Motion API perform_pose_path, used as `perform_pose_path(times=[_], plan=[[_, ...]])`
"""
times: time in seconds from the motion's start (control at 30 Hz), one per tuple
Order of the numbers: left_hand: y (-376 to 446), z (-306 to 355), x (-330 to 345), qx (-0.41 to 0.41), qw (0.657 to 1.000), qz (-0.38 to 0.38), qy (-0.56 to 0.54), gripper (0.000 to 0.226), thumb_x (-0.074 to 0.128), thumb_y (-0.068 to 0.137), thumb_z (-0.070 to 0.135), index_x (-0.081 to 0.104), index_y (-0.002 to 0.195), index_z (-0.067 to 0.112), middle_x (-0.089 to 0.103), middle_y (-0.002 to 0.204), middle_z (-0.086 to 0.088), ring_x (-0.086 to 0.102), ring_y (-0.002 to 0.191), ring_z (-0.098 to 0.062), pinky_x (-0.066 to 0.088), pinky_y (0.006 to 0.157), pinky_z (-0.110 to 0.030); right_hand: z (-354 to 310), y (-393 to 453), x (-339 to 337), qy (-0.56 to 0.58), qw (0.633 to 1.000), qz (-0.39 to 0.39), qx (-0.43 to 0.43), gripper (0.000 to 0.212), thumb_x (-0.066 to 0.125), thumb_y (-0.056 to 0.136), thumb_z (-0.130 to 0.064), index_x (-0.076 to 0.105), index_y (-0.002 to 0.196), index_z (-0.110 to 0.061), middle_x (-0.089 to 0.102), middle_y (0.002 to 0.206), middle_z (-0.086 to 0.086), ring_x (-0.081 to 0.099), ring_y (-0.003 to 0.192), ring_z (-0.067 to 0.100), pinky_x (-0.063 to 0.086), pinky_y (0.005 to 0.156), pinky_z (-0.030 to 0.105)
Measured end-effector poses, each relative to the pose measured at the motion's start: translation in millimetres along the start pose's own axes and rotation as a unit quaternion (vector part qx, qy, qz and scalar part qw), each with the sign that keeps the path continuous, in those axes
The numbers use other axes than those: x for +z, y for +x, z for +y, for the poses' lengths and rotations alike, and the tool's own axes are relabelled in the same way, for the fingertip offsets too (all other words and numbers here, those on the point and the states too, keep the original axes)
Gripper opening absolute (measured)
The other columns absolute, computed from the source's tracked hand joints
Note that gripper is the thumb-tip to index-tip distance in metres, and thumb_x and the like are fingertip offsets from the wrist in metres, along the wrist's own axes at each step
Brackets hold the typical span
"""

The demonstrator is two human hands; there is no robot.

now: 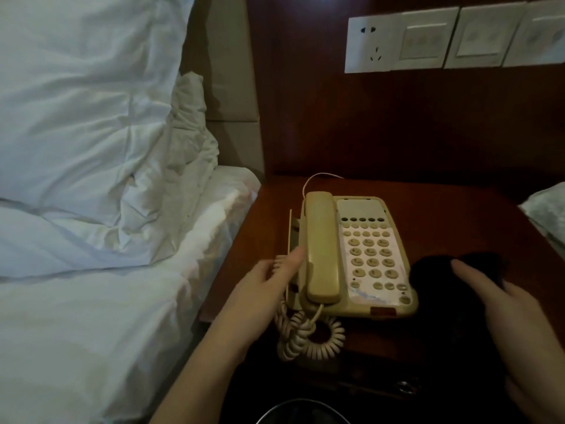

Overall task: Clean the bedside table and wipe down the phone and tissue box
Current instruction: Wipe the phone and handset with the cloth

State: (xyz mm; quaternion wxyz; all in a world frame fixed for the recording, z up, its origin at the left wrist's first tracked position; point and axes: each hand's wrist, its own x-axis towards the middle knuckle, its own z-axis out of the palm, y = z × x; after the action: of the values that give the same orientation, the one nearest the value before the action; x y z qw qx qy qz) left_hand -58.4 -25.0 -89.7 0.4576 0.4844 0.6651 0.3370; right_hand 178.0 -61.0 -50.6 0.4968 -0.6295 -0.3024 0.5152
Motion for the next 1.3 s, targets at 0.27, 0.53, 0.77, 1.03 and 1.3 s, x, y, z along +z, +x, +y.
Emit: perform_pose_path(times=[0.27,0.53,0.77,1.03,1.3], plan=[[-8,1,8,0.040,0.997,-0.045,-0.045,0.052,0.061,0.083,0.066,0.059,0.122,0.031,0.071,0.105,0.013,0.067,0.061,0.000,0.051,0.054,-0.017,7,6,2,0.024,0.997,-0.053,0.053,0.033,0.068,0.086,-0.041,0.066,0.103,-0.012,0.076,0.083,0.015,0.074,0.070,0.036,0.056,0.062,0.041],[-15,-2,14,0.084,0.983,0.018,0.165,0.071,0.046,0.086,0.077,0.038,0.146,0.039,0.056,0.103,0.027,0.053,0.090,0.008,0.040,0.076,-0.011,18,5,5,0.006,0.997,-0.064,0.050,0.028,0.066,0.089,-0.039,0.066,0.101,-0.014,0.076,0.074,0.009,0.074,0.065,0.030,0.055,0.058,0.036],[-10,4,15,0.087,0.925,0.143,0.341,0.079,0.030,0.090,0.080,0.041,0.149,0.028,0.036,0.147,0.000,0.042,0.132,-0.019,0.039,0.102,-0.034,17,-1,7,-0.020,0.997,-0.023,-0.065,0.019,0.068,0.085,-0.042,0.070,0.091,-0.024,0.075,0.087,0.008,0.074,0.074,0.030,0.059,0.067,0.047],[1,22,30,0.159,0.949,0.130,0.238,0.076,0.068,0.083,0.066,0.047,0.144,0.027,0.060,0.117,0.013,0.061,0.104,-0.009,0.049,0.081,-0.024,8,-11,18,0.011,0.991,-0.069,-0.116,0.028,0.065,0.077,-0.047,0.071,0.098,-0.030,0.077,0.088,-0.008,0.075,0.077,0.014,0.057,0.068,0.038],[-5,15,21,0.115,0.984,-0.030,-0.136,0.034,0.073,0.091,0.032,0.058,0.120,0.025,0.072,0.108,0.001,0.072,0.093,-0.013,0.060,0.079,-0.032,2,-19,13,0.084,0.989,-0.091,-0.085,0.026,0.064,0.075,-0.043,0.068,0.095,-0.027,0.077,0.083,-0.008,0.074,0.074,0.013,0.054,0.073,0.042]])
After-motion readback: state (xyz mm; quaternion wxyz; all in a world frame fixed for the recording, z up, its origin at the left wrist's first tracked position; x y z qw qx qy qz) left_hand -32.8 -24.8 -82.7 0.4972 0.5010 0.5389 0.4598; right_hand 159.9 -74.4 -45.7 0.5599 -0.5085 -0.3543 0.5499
